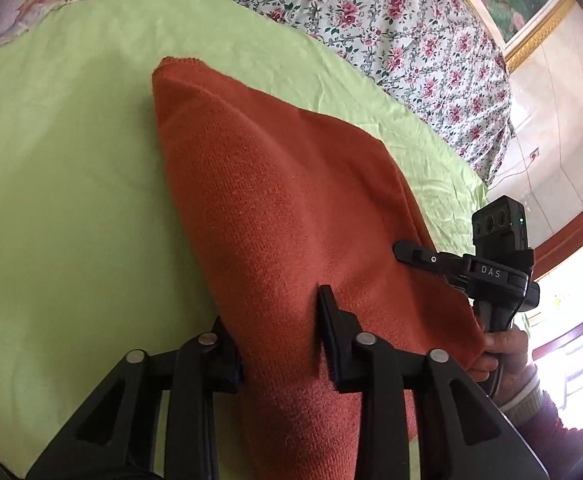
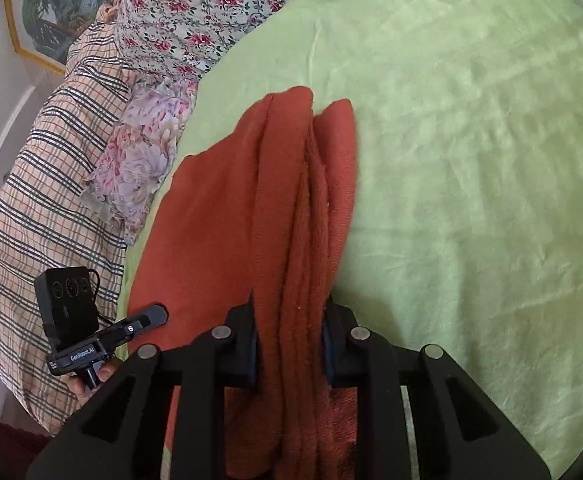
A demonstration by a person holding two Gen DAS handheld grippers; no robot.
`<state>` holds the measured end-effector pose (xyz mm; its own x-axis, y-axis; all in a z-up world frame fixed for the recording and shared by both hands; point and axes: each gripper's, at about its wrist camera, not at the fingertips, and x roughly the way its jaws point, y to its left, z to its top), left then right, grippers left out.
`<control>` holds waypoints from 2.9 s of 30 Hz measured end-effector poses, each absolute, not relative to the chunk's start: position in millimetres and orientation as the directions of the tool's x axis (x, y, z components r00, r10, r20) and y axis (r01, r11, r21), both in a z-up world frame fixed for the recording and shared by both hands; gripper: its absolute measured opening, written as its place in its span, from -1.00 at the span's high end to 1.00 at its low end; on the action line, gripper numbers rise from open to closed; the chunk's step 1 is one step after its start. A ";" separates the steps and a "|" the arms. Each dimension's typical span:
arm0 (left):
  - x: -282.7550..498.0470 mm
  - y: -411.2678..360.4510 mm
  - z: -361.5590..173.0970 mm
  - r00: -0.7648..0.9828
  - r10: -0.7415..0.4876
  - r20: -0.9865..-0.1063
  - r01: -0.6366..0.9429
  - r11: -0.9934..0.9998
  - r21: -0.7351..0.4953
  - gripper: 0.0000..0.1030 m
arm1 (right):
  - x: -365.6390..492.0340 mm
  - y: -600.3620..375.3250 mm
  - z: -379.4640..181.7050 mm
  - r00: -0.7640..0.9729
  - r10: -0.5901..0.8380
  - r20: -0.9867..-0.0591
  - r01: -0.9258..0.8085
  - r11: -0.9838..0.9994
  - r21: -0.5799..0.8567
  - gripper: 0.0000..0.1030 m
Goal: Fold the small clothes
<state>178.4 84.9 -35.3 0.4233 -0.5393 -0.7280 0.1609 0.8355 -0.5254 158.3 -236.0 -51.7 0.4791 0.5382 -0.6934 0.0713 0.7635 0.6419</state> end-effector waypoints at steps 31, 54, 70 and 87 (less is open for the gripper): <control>295.2 123.8 3.7 0.589 -0.243 -0.771 -0.023 0.948 -0.317 0.71 | 203.5 -243.5 -3.1 0.547 0.367 -0.752 0.063 0.878 0.474 0.68; 23.3 36.0 8.7 0.559 -0.301 -0.773 0.262 0.948 -0.180 -0.10 | 50.3 -190.8 2.3 0.527 0.359 -0.771 -0.007 0.908 0.418 0.21; 36.5 37.2 9.1 0.613 -0.179 -0.770 0.113 0.984 -0.138 -0.08 | 52.1 -201.2 61.7 0.669 0.521 -0.529 -0.079 0.758 0.647 0.91; 40.0 56.9 -9.4 0.552 -0.165 -0.817 0.015 0.982 -0.189 0.86 | 47.0 -194.9 32.3 0.617 0.299 -0.728 -0.004 0.926 0.376 0.91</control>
